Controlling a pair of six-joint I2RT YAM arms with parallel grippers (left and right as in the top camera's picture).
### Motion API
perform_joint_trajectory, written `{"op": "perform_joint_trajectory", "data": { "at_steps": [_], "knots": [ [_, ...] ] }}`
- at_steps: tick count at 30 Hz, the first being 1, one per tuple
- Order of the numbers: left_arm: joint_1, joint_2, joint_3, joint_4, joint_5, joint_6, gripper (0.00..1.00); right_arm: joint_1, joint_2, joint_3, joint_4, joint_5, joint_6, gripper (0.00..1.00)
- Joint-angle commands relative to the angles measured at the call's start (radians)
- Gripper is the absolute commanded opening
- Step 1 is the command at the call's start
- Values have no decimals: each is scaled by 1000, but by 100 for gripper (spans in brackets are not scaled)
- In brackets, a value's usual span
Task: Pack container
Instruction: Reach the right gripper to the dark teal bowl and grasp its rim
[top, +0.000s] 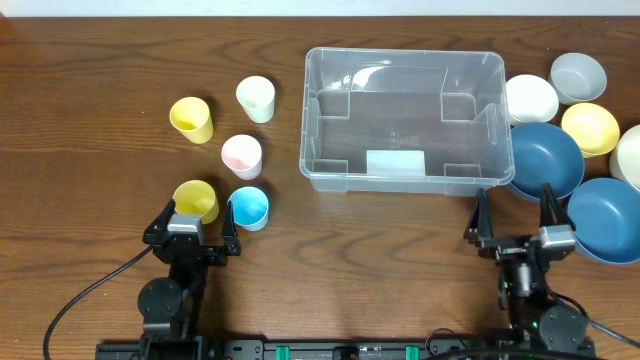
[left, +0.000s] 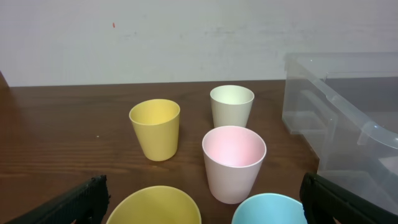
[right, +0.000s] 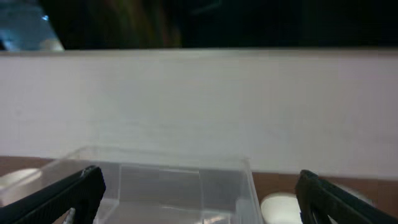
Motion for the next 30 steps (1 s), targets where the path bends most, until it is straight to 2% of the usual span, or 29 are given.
{"op": "perform_joint_trajectory", "data": {
  "at_steps": [1,6,10,12,16,19,22,25,27,30],
  "knots": [
    [6,-5,-21,-28,11,13,98,-9,58,202,-105,2,-96,99],
    [6,-5,-21,-28,11,13,98,-10,343,632,-605,197,-43,99],
    [6,-5,-21,-28,11,13,98,-10,622,943,-940,219,-43,99],
    [6,-5,-21,-28,11,13,98,-10,745,1056,-1042,164,-51,99],
    [6,-5,-21,-28,11,13,98,-10,946,1180,-1138,-109,-60,99],
    [6,-5,-21,-28,11,13,98,-15,1051,1184,-1138,-29,-35,99],
    [6,-5,-21,-28,11,13,98,-87,1147,1184,-1158,213,295,99],
    [6,-5,-21,-28,11,13,98,-223,1230,1177,-1180,256,541,99],
    [6,-5,-21,-28,11,13,98,-316,1291,1165,-1171,232,622,99],
    [6,-5,-21,-28,11,13,98,-420,1391,1154,-1192,189,635,99]
  ]
}}
